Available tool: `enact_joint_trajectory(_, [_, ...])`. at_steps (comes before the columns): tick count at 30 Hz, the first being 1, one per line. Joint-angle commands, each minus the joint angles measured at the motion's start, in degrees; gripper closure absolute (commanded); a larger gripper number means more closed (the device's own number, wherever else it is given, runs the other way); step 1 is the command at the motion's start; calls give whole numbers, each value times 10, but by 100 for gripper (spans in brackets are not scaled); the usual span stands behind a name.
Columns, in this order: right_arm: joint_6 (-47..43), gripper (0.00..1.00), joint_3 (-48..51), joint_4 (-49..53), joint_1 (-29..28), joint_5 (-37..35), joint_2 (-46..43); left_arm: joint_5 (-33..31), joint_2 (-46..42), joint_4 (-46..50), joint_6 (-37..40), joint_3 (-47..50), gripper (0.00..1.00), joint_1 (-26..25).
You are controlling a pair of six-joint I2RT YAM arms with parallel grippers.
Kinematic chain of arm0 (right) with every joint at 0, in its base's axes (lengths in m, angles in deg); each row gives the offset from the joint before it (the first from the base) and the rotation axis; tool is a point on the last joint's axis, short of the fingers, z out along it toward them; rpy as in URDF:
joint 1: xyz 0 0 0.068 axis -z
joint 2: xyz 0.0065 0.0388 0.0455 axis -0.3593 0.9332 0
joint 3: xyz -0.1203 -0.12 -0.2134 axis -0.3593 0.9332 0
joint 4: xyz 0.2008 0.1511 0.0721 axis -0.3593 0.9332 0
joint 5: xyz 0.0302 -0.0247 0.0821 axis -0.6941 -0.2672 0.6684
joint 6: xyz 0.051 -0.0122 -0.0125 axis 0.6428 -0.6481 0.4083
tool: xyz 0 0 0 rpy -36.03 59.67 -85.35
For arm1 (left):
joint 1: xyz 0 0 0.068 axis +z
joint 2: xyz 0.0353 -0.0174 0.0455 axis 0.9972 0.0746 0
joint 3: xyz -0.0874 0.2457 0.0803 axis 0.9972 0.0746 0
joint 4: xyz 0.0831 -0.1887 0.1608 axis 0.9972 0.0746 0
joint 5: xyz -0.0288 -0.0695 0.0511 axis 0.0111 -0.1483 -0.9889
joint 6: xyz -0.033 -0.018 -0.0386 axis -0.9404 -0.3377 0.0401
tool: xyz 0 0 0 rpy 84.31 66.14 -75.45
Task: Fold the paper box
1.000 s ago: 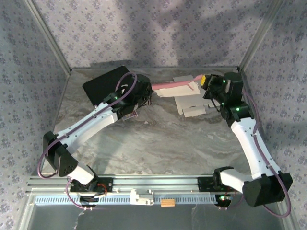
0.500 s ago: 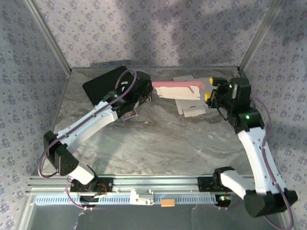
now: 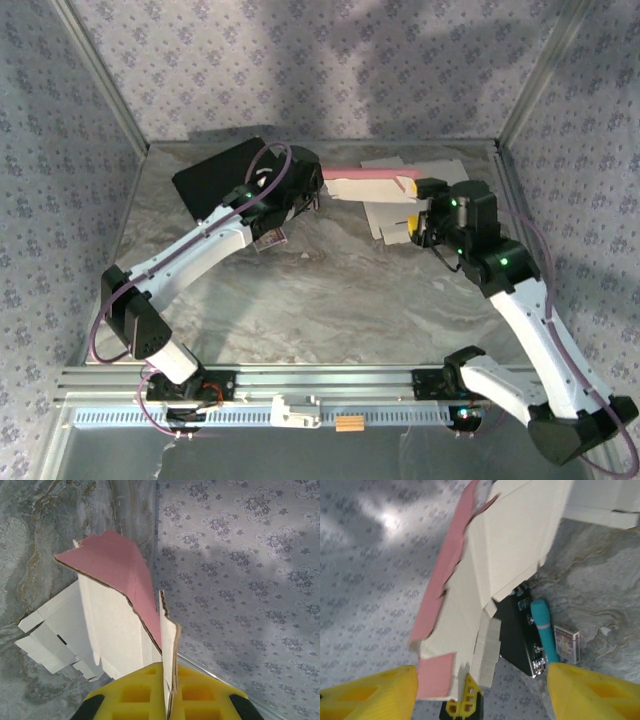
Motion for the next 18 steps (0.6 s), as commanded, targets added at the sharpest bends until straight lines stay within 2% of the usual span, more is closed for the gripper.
enact_joint_trajectory(1, [-39, 29, -64, -24, -32, -45, 24, -10, 3, 2, -121, -28, 100, 2])
enact_joint_trajectory(7, [-61, 31, -126, -17, -95, -72, 93, -10, 4, 1, -111, -32, 100, 3])
enact_joint_trajectory(14, [-80, 41, -234, 100, -133, -109, 185, -14, 9, -1, -95, -39, 100, -2])
enact_joint_trajectory(18, [-77, 43, -247, 110, -148, -124, 207, -16, 10, -4, -93, -37, 100, -7])
